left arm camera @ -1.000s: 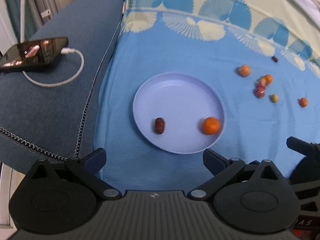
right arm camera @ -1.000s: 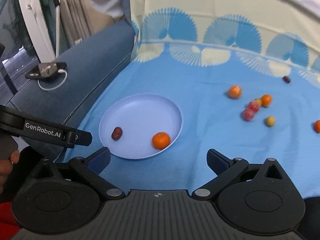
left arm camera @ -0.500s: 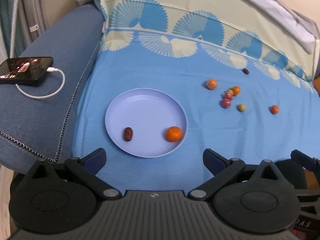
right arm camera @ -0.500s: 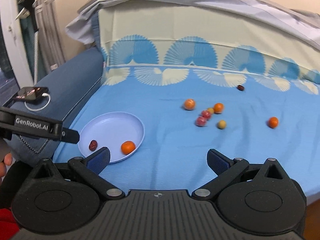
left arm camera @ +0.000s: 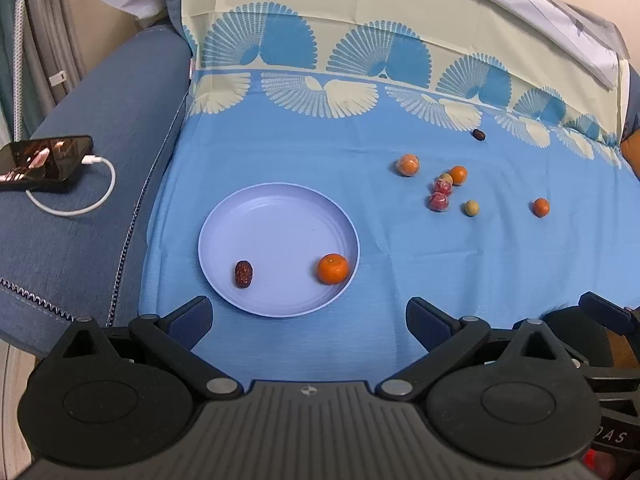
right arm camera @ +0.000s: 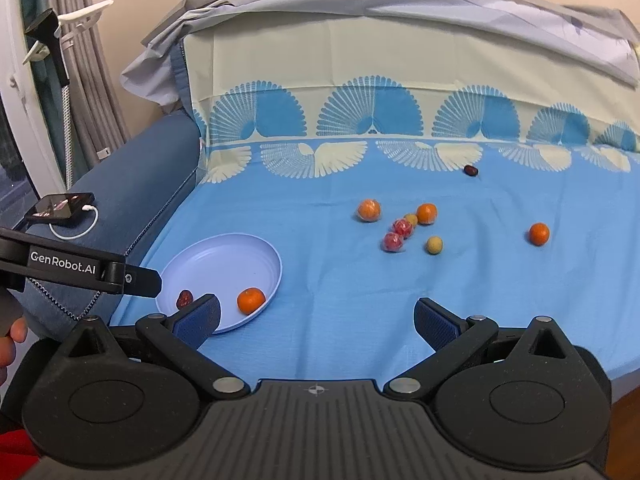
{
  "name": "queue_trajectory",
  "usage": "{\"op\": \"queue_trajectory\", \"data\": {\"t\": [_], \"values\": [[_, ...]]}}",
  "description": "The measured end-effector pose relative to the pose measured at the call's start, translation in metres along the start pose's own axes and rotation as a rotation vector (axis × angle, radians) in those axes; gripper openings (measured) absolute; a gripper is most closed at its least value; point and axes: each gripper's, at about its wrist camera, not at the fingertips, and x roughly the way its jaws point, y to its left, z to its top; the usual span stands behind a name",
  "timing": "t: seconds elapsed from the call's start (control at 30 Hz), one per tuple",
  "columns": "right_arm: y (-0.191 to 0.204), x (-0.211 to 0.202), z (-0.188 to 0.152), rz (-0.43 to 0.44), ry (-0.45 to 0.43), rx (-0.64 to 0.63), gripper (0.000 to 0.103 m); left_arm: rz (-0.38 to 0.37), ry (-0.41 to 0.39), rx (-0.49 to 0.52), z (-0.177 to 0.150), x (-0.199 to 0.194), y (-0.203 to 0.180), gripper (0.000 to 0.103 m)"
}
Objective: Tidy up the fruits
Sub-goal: 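Grasp a red plum with the left tool while the right tool grasps a mandarin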
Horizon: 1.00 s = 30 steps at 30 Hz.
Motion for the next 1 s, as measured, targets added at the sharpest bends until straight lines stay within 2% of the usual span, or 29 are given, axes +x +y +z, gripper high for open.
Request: {"op": "queue_trajectory", "data": {"t": [0.6,1.0], "values": [[-0.02,0.023,0.001,0.025,0.033,0.088,0.102,0.037,0.06,0.038,0.014,0.027,-0.015,0.103],[-0.072,0.041,0.005,-0.064,0.037,0.185,0.102,0.021,0.108,0.09,0.035,0.06,-0.054,0.103]]}}
